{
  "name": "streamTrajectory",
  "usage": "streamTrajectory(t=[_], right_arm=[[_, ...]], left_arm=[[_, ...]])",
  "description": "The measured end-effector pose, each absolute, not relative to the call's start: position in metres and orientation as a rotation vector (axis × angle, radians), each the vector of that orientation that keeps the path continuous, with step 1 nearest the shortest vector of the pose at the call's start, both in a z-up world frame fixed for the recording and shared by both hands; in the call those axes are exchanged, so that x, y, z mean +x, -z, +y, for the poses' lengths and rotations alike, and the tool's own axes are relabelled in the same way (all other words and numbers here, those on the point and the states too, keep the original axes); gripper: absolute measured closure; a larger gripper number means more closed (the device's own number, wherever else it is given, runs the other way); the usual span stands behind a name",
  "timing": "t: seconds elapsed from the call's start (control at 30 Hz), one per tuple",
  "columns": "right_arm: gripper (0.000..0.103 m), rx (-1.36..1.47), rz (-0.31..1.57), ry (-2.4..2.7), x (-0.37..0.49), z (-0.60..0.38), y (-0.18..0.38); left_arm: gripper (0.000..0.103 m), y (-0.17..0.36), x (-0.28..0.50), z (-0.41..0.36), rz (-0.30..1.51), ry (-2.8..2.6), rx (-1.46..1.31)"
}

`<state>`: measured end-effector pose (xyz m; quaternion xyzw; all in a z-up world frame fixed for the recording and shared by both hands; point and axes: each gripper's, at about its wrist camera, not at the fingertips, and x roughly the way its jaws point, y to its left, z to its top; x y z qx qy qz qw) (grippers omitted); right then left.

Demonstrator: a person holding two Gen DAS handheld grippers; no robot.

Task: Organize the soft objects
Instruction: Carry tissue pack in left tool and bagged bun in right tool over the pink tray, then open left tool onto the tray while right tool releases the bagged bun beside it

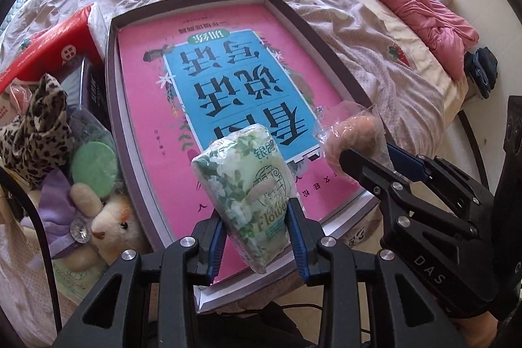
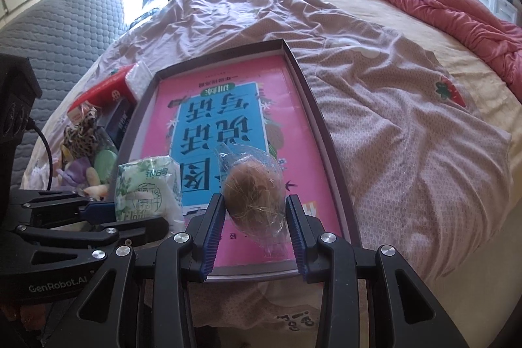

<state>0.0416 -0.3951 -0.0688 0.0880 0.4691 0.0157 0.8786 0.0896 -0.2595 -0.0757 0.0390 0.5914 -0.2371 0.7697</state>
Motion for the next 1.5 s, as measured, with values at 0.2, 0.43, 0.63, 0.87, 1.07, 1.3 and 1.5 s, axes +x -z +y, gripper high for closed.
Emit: streamTrajectory(t=[0.2, 0.43, 0.63, 0.87, 1.07, 1.3, 1.5], right_arm=[[0.063, 0.144, 0.987, -0.015, 0.043, -0.394, 0.073], [0.061, 0.151, 0.994, 0.006, 0.044, -0.397, 0.073], [0.061, 0.151, 1.004, 0.012, 0.043, -0.4, 0.072], [0.061, 0.148, 1.007, 0.026, 0.042, -0.402, 0.071], [0.061, 0.136, 1.018, 0.031, 0.042, -0.4, 0.069], [0.054, 0.14, 1.006, 0.037, 0.038, -0.402, 0.063], [0.05, 0.137, 0.999, 0.053, 0.034, -0.404, 0.055]], left_arm=[[0.067, 0.085, 0.09, -0.26, 1.301, 0.511, 0.07], [0.065, 0.087, 0.091, -0.257, 1.305, 0.509, 0.056], [0.059, 0.09, 0.092, -0.252, 1.314, 0.496, 0.044], [0.051, 0.092, 0.092, -0.246, 1.325, 0.48, 0.033], [0.046, 0.089, 0.089, -0.245, 1.321, 0.484, 0.049], [0.04, 0.076, 0.082, -0.243, 1.291, 0.494, 0.076], [0.038, 0.066, 0.078, -0.24, 1.265, 0.488, 0.097]])
